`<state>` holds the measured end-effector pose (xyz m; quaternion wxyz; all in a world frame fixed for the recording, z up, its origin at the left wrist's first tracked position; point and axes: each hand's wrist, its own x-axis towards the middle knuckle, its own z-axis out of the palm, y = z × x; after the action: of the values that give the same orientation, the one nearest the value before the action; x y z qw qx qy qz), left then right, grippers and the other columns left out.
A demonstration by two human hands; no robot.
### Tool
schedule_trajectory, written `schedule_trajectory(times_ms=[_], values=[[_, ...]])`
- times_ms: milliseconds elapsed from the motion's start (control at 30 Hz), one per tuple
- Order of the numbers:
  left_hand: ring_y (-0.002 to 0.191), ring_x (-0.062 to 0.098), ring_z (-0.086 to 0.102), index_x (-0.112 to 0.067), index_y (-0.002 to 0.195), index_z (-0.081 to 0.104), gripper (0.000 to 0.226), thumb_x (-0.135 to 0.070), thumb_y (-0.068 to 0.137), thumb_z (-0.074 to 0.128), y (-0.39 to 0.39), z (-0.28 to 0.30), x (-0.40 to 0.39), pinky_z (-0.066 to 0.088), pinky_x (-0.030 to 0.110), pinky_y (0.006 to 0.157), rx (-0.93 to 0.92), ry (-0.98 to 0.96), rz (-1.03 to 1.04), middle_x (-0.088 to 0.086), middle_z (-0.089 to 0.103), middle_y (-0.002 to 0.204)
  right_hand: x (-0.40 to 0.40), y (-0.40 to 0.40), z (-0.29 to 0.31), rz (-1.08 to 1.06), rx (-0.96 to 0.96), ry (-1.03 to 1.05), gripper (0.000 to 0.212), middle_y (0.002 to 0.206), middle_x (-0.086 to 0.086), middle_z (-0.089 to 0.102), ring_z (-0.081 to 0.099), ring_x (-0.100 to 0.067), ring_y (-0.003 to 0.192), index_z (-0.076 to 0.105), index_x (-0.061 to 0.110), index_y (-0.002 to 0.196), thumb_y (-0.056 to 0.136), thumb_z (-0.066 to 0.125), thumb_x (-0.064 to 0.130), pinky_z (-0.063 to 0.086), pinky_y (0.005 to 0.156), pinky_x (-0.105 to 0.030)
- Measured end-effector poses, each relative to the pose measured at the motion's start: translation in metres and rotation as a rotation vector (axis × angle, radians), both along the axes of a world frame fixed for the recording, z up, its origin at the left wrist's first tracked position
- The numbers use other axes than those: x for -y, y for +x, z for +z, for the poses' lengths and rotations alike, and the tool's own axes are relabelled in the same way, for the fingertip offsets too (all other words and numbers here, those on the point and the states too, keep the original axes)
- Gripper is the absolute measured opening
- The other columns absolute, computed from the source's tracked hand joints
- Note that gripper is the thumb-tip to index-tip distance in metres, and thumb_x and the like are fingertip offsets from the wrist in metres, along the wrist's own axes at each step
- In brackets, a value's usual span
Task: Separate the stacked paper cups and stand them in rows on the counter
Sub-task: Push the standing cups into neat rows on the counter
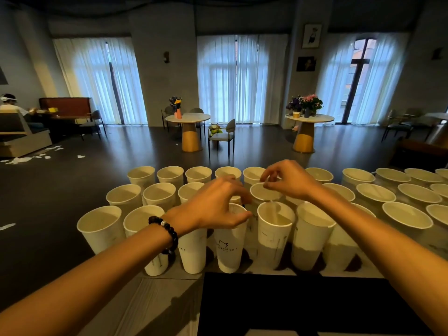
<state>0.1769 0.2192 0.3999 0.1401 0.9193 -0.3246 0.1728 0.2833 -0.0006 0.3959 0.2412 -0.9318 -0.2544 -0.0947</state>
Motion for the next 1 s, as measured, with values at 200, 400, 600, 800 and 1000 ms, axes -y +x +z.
schedule_trajectory(times_ms=[200,400,600,800,1000], values=[[0.105,0.013,0.049,-0.022,0.129,0.065,0.047,-0.044,0.088,0.066,0.007,-0.029,0.053,0.048,0.031,0.083,0.050,0.261,-0.122,-0.002,0.067,0.121,0.044,-0.011,-0.014,-0.132,-0.024,0.024,0.014,0.085,0.003,0.069,0.064,-0.014,0.076,0.074,0.023,0.099,0.087,0.071,0.018,0.056,0.065,-0.028],[0.095,0.015,0.050,-0.025,0.108,0.073,0.023,-0.035,0.088,0.071,0.016,-0.037,0.066,0.045,0.025,0.071,-0.037,0.276,-0.083,-0.004,0.059,0.103,0.061,-0.016,-0.018,-0.149,0.036,0.092,0.016,0.089,0.005,0.065,0.061,-0.012,0.078,0.075,0.023,0.101,0.085,0.073,0.021,0.054,0.066,-0.027],[0.086,0.013,0.044,-0.025,0.099,0.074,0.014,-0.033,0.089,0.067,0.017,-0.039,0.059,0.032,0.020,0.065,-0.051,0.270,-0.066,-0.004,0.054,0.098,0.052,-0.013,-0.020,-0.117,0.049,-0.040,0.018,0.084,0.004,0.067,0.061,-0.013,0.072,0.075,0.024,0.104,0.088,0.070,0.020,0.050,0.061,-0.021],[0.087,0.013,0.048,-0.023,0.099,0.074,0.016,-0.032,0.090,0.066,0.016,-0.037,0.052,0.042,0.025,0.070,-0.057,0.274,-0.062,-0.001,0.059,0.098,0.022,0.000,-0.029,-0.097,0.081,-0.262,0.033,0.105,-0.002,0.072,0.065,-0.015,0.077,0.073,0.028,0.113,0.084,0.073,0.013,0.058,0.065,-0.027],[0.086,0.008,0.046,-0.023,0.101,0.076,0.015,-0.029,0.090,0.069,0.016,-0.039,0.047,0.037,0.021,0.070,-0.069,0.245,-0.103,-0.004,0.062,0.098,0.005,0.008,-0.032,-0.068,0.077,-0.375,0.036,0.107,-0.004,0.070,0.065,-0.017,0.079,0.072,0.025,0.116,0.083,0.075,0.012,0.058,0.071,-0.027]])
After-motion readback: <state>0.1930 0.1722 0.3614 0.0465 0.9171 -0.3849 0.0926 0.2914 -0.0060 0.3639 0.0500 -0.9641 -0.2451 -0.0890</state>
